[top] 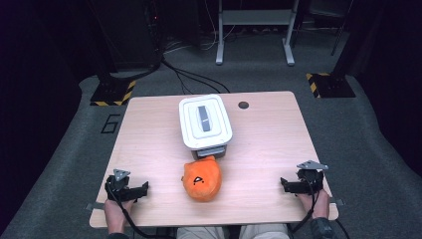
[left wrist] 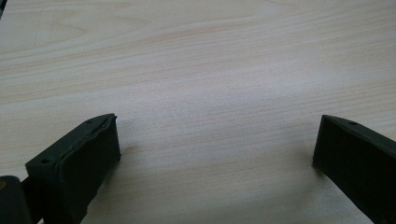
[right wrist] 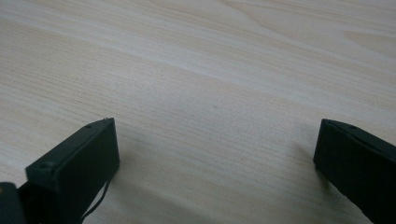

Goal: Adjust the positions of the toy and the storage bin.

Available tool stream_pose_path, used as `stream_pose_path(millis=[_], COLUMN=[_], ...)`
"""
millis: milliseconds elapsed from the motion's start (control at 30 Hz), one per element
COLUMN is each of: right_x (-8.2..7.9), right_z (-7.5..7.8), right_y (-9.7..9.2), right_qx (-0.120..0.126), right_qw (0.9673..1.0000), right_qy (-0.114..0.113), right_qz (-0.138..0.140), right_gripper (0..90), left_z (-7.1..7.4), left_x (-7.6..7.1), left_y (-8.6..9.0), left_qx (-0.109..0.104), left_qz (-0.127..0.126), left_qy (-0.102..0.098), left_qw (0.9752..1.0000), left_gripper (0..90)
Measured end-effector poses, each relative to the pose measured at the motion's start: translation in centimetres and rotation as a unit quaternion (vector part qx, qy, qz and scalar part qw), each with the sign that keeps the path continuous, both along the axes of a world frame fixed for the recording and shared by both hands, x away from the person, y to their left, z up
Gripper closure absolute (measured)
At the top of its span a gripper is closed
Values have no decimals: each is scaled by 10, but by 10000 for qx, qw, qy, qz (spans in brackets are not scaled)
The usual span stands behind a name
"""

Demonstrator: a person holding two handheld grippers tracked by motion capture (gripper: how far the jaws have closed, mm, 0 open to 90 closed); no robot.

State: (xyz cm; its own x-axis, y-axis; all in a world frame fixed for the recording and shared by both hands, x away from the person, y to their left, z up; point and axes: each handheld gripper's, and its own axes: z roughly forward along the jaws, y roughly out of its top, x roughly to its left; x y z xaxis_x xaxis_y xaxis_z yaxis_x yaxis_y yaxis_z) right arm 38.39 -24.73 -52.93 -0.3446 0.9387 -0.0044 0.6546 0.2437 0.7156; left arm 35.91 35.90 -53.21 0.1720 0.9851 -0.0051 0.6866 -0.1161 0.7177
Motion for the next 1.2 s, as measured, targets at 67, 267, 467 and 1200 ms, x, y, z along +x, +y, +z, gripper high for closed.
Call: stream_pose_path(millis=[67,267,467,1200], right_x=[0,0,2,-10], right_z=[0,0,2,43], right_y=[0,1,0,31], right_qx=[10,24,37,673], right_qw=[10000,10000,9999,9967], right_qy=[2,20,108,350], right_qz=[-10,-44,-48,297], right_gripper=[0,0,0,0], left_z=[0,0,0,0], left_x=[0,0,0,0], left_y=[0,0,0,0], left_qx=[2,-7,-11,-10], left_qz=[6,19,49,52], left_qy=[0,-5,-6,-2], left_qw=[10000,10000,10000,10000], left_gripper=[3,3,5,7])
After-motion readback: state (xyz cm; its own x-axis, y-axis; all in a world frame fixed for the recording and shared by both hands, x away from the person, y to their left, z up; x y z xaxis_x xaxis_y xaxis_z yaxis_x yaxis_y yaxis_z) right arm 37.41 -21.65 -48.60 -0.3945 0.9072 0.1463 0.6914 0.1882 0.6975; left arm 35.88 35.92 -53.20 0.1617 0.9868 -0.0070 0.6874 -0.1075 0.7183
